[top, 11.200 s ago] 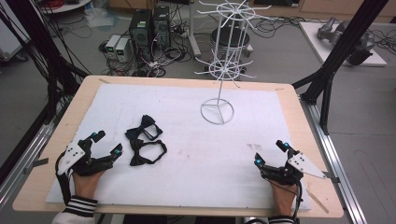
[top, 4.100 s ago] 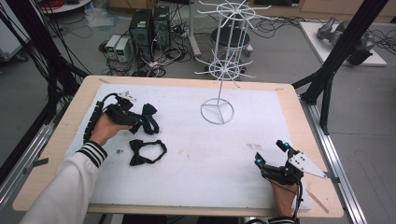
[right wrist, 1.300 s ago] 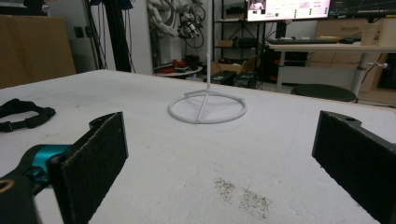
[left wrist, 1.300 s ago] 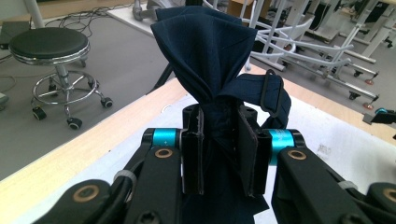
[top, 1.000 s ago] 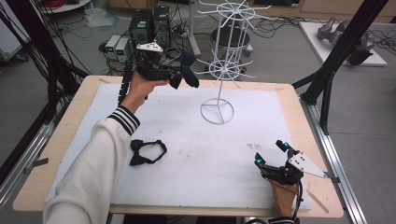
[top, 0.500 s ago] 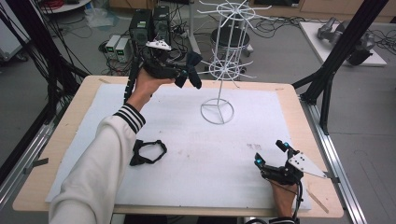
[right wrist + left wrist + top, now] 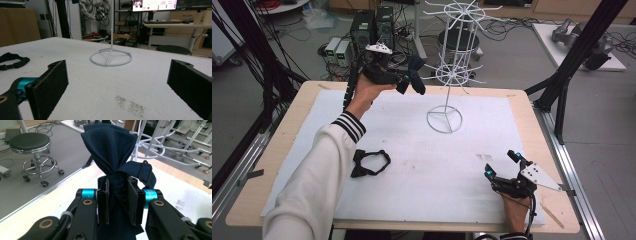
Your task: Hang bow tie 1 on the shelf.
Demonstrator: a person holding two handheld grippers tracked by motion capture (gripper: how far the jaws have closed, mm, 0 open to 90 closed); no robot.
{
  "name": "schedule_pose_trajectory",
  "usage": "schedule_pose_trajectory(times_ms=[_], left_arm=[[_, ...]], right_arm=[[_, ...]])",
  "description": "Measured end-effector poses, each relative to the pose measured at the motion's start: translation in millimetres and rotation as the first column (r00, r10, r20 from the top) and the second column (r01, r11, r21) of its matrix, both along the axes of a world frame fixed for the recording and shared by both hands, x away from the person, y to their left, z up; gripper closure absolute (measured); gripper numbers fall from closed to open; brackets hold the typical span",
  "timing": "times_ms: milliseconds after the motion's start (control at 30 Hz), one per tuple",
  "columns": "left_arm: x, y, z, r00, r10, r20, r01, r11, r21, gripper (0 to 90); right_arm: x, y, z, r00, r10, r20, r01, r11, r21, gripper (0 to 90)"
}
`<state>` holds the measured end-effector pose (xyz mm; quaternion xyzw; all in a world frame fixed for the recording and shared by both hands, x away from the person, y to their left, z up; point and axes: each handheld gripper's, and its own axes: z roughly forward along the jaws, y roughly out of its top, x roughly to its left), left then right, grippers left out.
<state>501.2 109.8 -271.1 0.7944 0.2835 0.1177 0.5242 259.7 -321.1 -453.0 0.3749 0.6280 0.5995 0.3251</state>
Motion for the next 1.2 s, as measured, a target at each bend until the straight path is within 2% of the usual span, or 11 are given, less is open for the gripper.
schedule_pose_trajectory(times_ms=[67, 133, 167, 200, 333, 500, 733, 1200], left_arm=[[1.0, -1.4, 0.7, 0.9999, 0.01, 0.008, -0.01, 0.9999, 0.004, 73.2], [2.9, -2.6, 2.2, 0.9999, 0.015, 0.007, -0.015, 0.9997, -0.02, 73.2], [3.2, -3.5, 2.8, 0.9998, 0.017, 0.012, -0.017, 0.9996, -0.024, 73.2], [3.7, -4.5, 2.8, 0.9997, 0.018, 0.016, -0.017, 0.9997, -0.019, 73.2], [6.0, -7.8, -1.3, 0.9996, 0.029, 0.006, -0.029, 0.9996, 0.006, 73.2], [8.5, -10.8, -2.3, 0.9992, 0.04, -0.002, -0.04, 0.9989, -0.027, 73.2], [7.3, -20.3, 3.2, 0.9994, 0.027, 0.022, -0.027, 0.9995, 0.019, 73.2], [9.9, -21.6, -4.1, 0.9996, 0.028, 0.004, -0.028, 0.999, 0.035, 73.1]], right_arm=[[-0.1, -0.1, -0.1, 1.0, 0.001, -0.003, 0.0, 1.0, 0.004, 2.7], [0.5, -0.6, 0.1, 1.0, 0.001, 0.006, -0.001, 1.0, -0.003, 2.7], [-0.2, -0.1, 0.0, 1.0, -0.001, -0.004, 0.001, 1.0, 0.002, 2.7], [0.5, -0.5, 0.1, 1.0, 0.001, 0.006, -0.001, 1.0, -0.003, 2.7], [0.2, -0.5, 0.1, 1.0, 0.001, 0.0, -0.001, 1.0, 0.004, 2.7], [-0.1, -0.3, 0.0, 1.0, 0.003, -0.004, -0.003, 1.0, 0.005, 2.7], [0.6, -0.6, 0.1, 1.0, 0.003, 0.005, -0.003, 1.0, -0.004, 2.7], [0.0, 0.0, 0.0, 1.0, 0.003, -0.002, -0.003, 1.0, 0.001, 2.7]])
